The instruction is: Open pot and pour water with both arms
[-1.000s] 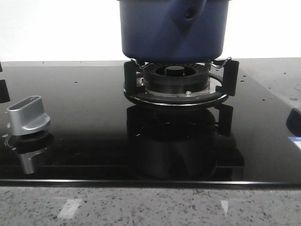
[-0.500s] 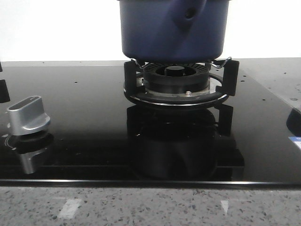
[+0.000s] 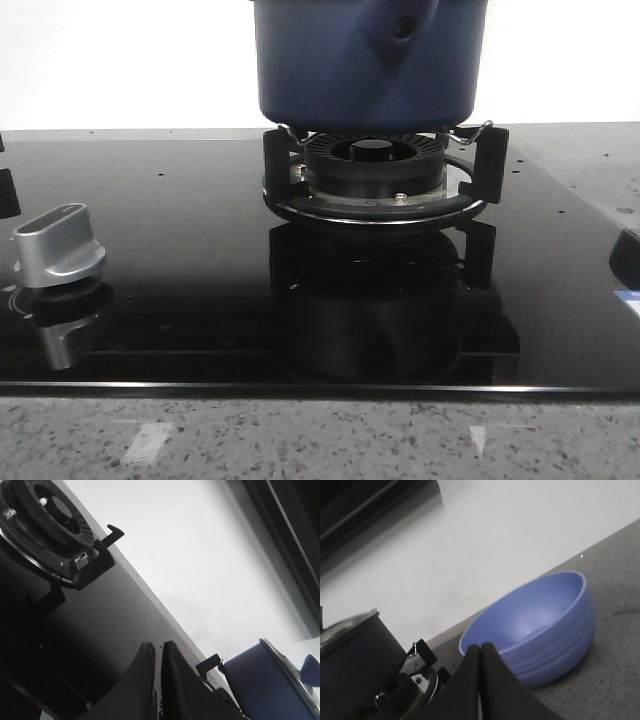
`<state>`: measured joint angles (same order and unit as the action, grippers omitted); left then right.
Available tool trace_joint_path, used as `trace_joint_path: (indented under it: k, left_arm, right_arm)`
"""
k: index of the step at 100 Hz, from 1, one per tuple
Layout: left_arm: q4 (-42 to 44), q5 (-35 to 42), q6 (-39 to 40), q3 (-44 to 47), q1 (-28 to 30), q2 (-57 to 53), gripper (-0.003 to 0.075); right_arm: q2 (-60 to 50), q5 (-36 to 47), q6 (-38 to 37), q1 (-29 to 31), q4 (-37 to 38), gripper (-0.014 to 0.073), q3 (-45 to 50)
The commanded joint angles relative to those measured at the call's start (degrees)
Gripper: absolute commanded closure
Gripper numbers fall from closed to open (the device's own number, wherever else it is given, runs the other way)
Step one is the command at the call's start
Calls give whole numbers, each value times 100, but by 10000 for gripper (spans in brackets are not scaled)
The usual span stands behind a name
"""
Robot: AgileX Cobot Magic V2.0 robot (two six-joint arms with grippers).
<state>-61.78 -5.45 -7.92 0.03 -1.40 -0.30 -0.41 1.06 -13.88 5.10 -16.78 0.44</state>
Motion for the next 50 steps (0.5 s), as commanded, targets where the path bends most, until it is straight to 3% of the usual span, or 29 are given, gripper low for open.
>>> trace_joint_path:
  k: [1,11,24,36,50]
  left_arm:
    - [150,428,42,93,12,-143,740]
    - [736,414,42,-151,12,-128,740]
    - [1814,-258,17,-737,12,113,740]
    - [2559,-1056,-648,-1447,12,533,740]
    - [2717,-1591,-1647,-2242,12,1146,740]
  right_arm:
    - [-131,-106,25,39,5,668,-348]
    - [-131,-591,25,39,5,668,-706]
    - [-117,-1135,123,39,29,668,-1247]
    - [51,-2287,933,39,29,668,-1918]
    - [203,-3065,2115,39,29,668,-2617]
